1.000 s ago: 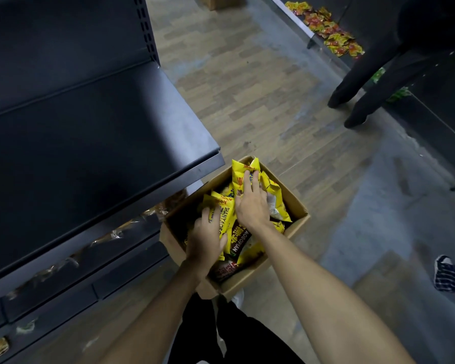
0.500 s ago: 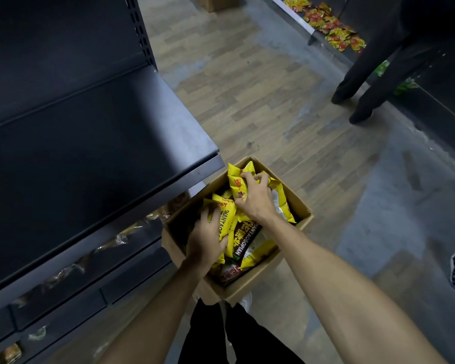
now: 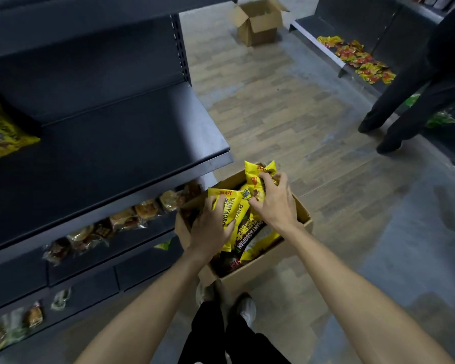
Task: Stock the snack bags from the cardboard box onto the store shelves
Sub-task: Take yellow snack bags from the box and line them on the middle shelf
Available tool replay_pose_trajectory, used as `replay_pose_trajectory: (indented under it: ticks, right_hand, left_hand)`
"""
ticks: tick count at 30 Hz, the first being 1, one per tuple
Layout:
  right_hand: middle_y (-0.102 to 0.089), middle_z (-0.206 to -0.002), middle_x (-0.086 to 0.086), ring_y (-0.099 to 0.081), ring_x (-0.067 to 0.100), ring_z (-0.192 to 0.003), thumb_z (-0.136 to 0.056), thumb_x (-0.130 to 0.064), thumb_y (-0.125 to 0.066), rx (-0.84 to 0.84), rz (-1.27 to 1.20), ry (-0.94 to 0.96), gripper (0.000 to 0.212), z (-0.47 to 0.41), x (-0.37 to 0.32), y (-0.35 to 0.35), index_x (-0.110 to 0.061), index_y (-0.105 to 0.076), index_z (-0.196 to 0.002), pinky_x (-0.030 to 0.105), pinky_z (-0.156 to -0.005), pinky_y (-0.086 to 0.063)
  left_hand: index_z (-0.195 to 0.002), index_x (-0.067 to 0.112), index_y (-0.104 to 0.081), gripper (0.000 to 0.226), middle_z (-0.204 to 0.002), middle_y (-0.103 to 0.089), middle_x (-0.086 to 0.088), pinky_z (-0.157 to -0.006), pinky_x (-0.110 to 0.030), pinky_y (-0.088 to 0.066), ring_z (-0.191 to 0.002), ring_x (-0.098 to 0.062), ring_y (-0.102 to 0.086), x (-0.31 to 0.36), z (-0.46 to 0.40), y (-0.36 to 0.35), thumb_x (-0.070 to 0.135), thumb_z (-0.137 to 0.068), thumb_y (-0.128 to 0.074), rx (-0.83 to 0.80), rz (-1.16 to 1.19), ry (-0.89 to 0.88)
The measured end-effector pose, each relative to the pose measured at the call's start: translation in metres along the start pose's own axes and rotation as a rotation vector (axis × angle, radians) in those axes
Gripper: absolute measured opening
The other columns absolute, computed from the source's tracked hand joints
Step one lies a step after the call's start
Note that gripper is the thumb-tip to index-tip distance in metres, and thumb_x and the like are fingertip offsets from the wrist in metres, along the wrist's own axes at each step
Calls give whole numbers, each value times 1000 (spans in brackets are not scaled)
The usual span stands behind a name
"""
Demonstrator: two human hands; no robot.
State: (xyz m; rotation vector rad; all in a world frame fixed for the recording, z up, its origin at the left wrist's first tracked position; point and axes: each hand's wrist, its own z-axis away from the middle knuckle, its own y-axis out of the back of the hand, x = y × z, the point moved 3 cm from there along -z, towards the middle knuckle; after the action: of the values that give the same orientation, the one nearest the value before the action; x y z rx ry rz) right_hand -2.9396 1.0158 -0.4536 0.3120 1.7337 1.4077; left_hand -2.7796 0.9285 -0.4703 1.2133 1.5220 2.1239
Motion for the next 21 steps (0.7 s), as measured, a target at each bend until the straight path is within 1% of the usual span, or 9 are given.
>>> replay_pose_trajectory:
  ticks: [3,5,6,9,11,14,18,21]
  right_hand:
    - [-37,-122,9,-51,33,-108,-78,-42,-65,19,-14,38,56,8,-7,7,-26,-44,-128,42,-78,-51]
    - [-37,-122,9,-52,33,-107,-77,-41,-65,33,-20,70,55,14,-15,11,-24,-45,-126,42,-78,-52]
    - [-37,-122,9,-52,33,-106,-77,-40,-66,39,-29,86,54,17,-20,13,-24,-46,-125,42,-79,-51]
    - [-38,-123,10,-52,33,-106,-77,-37,-66,57,-77,127,53,26,-38,17,-22,-48,-124,41,-81,-50]
    - [-37,-124,9,-53,33,-106,-77,-38,-66,78,-111,134,56,32,-50,17,-23,-47,-128,41,-82,-51]
    - [-36,-123,6,-53,34,-103,-77,-36,-69,100,-167,146,58,45,-71,13,-25,-48,-130,40,-80,-48]
    - [-35,-121,8,-53,37,-99,-76,-33,-73,89,-186,192,60,56,-109,1,-26,-46,-129,39,-77,-49]
    - [-34,-126,10,-53,40,-104,-74,-34,-71,91,-206,228,63,61,-148,-11,-23,-46,-130,41,-77,-50]
  left_hand:
    - [-145,25,-28,70,-143,-30,2,-93,-42,-44,-116,-26,-56,1,12,13,50,-88,-59,22,-91,37]
    - [-144,26,-26,72,-143,-31,1,-98,-49,-42,-119,-29,-54,-1,18,22,55,-85,-56,57,-119,45]
    - [-144,25,-26,72,-143,-31,-1,-97,-51,-43,-122,-30,-51,-3,22,26,56,-85,-54,74,-123,39]
    - [-145,20,-34,71,-144,-35,-3,-93,-46,-48,-126,-27,-47,-5,33,48,52,-86,-57,144,-96,8]
    - [-143,19,-40,69,-142,-40,-3,-86,-41,-51,-123,-25,-49,-6,43,64,46,-84,-64,213,-54,-14]
    - [-140,20,-44,65,-138,-44,-1,-78,-40,-55,-118,-24,-52,-16,59,85,43,-83,-66,293,-35,-33]
    - [-140,18,-43,62,-136,-44,-3,-74,-43,-56,-111,-27,-56,-51,79,120,42,-86,-64,365,-10,59]
    - [-139,19,-43,62,-136,-43,-3,-72,-45,-56,-105,-28,-58,-86,97,153,46,-87,-63,441,-5,104]
